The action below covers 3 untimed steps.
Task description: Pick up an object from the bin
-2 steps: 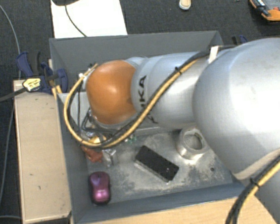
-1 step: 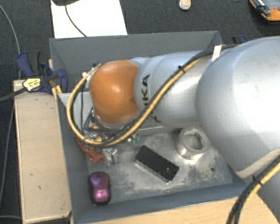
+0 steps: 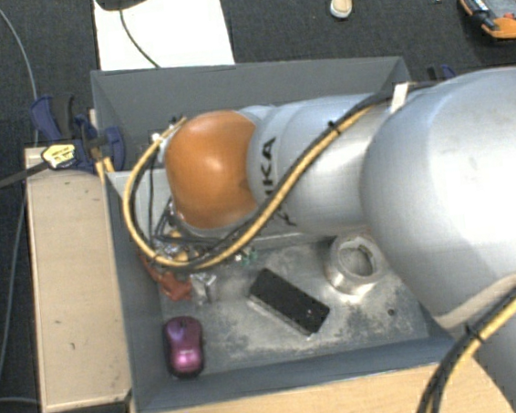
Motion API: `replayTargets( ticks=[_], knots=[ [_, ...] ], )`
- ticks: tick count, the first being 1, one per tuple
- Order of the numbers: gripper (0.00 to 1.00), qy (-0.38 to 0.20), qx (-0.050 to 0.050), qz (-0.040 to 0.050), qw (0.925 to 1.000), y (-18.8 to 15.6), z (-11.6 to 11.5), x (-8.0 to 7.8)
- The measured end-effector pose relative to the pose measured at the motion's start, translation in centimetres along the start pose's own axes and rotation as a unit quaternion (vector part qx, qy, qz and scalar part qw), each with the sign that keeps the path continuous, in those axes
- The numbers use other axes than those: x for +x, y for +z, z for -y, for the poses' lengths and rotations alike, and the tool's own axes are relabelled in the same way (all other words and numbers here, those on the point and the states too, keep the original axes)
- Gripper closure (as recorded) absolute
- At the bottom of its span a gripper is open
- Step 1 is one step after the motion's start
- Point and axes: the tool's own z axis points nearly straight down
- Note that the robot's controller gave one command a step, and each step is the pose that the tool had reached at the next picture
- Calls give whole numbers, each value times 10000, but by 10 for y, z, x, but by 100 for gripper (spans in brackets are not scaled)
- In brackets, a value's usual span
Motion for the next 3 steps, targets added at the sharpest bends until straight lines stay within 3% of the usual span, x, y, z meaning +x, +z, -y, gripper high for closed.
replayTargets(
  ticks=[3],
  knots=[
    [100,39,-9,2,10000,-47,-1,0]
  ],
)
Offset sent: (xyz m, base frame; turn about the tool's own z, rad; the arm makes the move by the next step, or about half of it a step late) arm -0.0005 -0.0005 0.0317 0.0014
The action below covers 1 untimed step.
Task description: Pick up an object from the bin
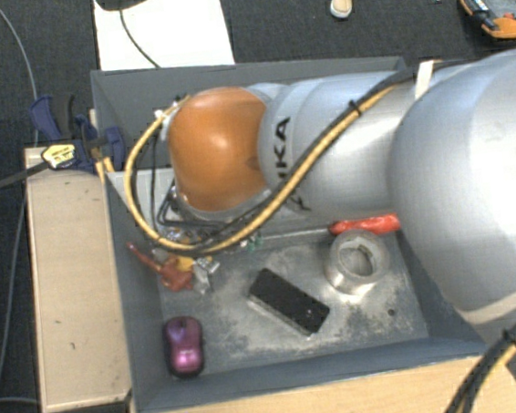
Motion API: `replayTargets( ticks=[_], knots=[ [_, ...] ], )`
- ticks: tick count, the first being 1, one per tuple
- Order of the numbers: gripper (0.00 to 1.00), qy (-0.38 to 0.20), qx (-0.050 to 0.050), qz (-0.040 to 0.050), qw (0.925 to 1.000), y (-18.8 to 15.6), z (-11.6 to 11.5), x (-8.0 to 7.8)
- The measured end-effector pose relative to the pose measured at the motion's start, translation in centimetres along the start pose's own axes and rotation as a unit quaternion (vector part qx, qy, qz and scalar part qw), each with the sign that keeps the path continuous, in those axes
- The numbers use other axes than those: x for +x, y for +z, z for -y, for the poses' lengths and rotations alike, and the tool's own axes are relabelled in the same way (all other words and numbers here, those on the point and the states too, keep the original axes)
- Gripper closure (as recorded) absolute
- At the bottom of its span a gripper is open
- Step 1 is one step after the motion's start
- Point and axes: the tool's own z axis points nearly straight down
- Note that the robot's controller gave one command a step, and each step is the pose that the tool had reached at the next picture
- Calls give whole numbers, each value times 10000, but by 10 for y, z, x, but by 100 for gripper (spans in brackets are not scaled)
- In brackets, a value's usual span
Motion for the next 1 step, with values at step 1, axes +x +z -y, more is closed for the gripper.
replayTargets(
  ticks=[1],
  knots=[
    [100,14,5,19,10000,-22,0,-1]
  ],
)
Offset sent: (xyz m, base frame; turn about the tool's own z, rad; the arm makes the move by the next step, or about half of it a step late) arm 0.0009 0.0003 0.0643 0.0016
